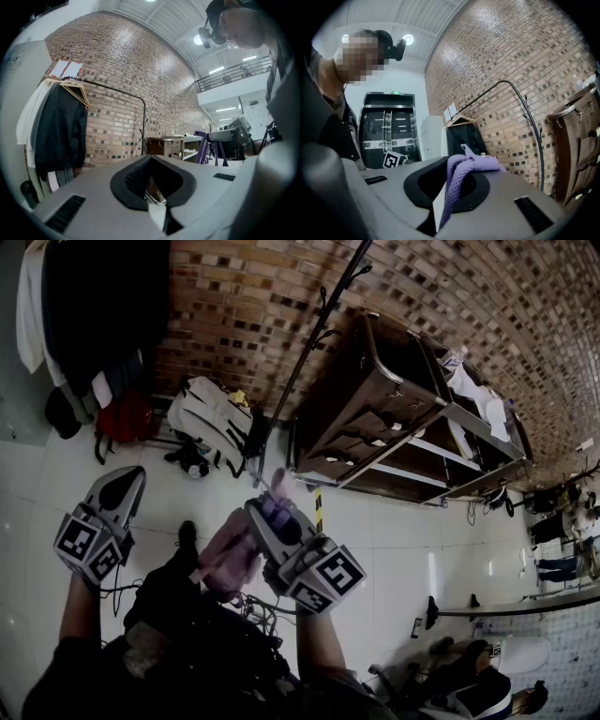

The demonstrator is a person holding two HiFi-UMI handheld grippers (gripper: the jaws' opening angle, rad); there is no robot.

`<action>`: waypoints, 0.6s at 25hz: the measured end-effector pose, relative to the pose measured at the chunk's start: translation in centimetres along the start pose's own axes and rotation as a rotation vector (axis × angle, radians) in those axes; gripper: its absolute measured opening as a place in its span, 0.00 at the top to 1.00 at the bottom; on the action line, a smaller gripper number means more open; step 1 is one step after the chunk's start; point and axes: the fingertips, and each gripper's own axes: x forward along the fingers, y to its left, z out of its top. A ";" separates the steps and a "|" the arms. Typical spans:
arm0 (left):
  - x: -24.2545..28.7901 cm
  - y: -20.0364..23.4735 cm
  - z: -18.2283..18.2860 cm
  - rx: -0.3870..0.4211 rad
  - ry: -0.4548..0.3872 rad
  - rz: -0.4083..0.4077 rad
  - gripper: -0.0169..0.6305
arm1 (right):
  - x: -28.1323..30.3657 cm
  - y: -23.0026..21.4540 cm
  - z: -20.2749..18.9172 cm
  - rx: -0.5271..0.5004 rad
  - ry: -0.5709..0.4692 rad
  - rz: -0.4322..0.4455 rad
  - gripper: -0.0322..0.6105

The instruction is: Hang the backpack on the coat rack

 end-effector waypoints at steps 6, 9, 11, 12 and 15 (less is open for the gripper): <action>6.3 3.1 -0.8 0.003 -0.021 -0.032 0.92 | 3.1 -5.3 -0.9 0.008 -0.005 -0.026 0.92; 10.4 5.1 -0.7 0.009 -0.027 -0.070 0.92 | 5.6 -8.7 -1.2 0.018 0.005 -0.047 0.92; 13.0 6.8 -1.1 0.010 -0.018 -0.095 0.92 | 7.5 -10.9 -1.7 0.023 0.016 -0.053 0.92; 14.3 7.6 -1.4 0.007 -0.006 -0.105 0.92 | 8.4 -12.0 -1.9 0.027 0.019 -0.056 0.92; 18.5 10.4 -1.6 -0.005 0.012 -0.117 0.92 | 11.2 -15.7 -1.9 0.036 0.031 -0.068 0.92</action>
